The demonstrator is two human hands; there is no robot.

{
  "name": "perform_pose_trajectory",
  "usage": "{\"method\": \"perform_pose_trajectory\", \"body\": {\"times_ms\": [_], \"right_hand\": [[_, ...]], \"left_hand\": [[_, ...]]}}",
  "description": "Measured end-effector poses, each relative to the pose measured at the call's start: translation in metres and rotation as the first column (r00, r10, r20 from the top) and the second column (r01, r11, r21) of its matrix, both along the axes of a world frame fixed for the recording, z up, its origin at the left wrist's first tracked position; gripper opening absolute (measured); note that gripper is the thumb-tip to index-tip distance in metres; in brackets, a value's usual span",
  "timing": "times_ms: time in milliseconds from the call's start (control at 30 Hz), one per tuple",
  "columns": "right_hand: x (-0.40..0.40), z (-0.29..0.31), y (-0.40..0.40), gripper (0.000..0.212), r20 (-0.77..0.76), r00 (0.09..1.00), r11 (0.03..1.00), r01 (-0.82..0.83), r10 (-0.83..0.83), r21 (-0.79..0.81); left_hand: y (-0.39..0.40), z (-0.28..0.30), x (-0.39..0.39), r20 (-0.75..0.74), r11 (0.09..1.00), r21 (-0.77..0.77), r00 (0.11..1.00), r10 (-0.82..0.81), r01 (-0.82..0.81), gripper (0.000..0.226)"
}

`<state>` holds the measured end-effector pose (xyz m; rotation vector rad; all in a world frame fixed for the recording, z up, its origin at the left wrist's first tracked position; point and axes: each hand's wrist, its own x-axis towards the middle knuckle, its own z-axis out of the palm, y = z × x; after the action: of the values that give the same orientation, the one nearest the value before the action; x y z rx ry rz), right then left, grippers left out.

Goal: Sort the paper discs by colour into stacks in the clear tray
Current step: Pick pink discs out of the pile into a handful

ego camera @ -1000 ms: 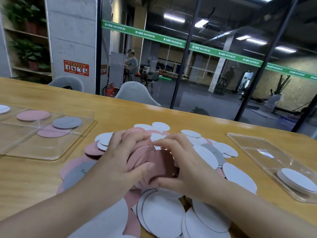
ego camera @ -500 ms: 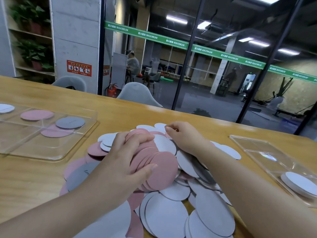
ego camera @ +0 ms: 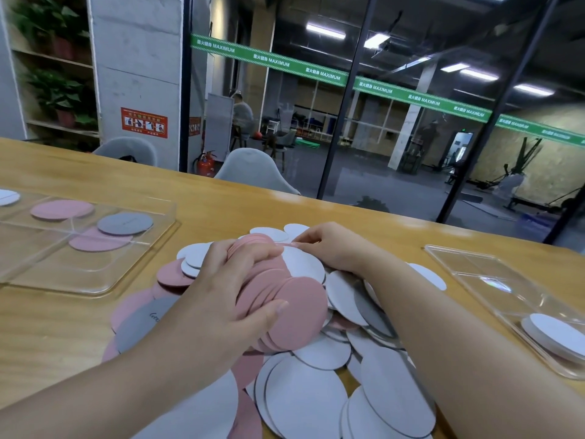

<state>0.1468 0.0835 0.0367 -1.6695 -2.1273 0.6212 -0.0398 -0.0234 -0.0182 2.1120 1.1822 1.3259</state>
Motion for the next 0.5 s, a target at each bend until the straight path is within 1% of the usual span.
{"method": "perform_pose_trajectory", "body": {"times_ms": [133,233,300,333,400,433,500], "right_hand": [[-0.002,-0.002,0.000,0.022,-0.047,0.999,0.999,-0.024,0.026,0.032],[-0.002,-0.005,0.001,0.013,-0.069,0.997,0.999,-0.016,0.019,0.043],[-0.002,-0.006,0.002,0.010,-0.084,0.996,0.992,0.001,0.010,0.130],[-0.002,-0.006,0.003,0.015,-0.114,0.994,0.977,0.022,0.002,0.213],[-0.001,-0.003,0.001,0.020,-0.253,0.967,0.932,0.104,-0.014,0.346],[0.001,0.000,-0.001,0.019,-0.330,0.944,0.911,0.149,-0.016,0.384],[0.006,0.008,-0.008,0.020,-0.423,0.906,0.878,0.210,-0.009,0.430]], "left_hand": [[-0.001,0.002,0.000,-0.011,1.000,0.001,1.000,0.001,0.000,0.054],[0.000,0.001,0.000,-0.011,1.000,0.003,1.000,0.004,-0.004,0.055],[0.000,0.000,0.000,-0.012,1.000,0.007,1.000,0.004,-0.004,0.056],[0.001,0.000,0.000,-0.012,1.000,0.008,1.000,0.001,0.000,0.056],[0.000,0.000,0.000,-0.005,1.000,0.005,1.000,-0.003,0.003,0.056],[0.000,0.000,0.000,-0.001,1.000,0.002,1.000,-0.006,0.006,0.055],[0.000,0.001,0.000,0.005,1.000,-0.003,1.000,-0.011,0.011,0.052]]}}
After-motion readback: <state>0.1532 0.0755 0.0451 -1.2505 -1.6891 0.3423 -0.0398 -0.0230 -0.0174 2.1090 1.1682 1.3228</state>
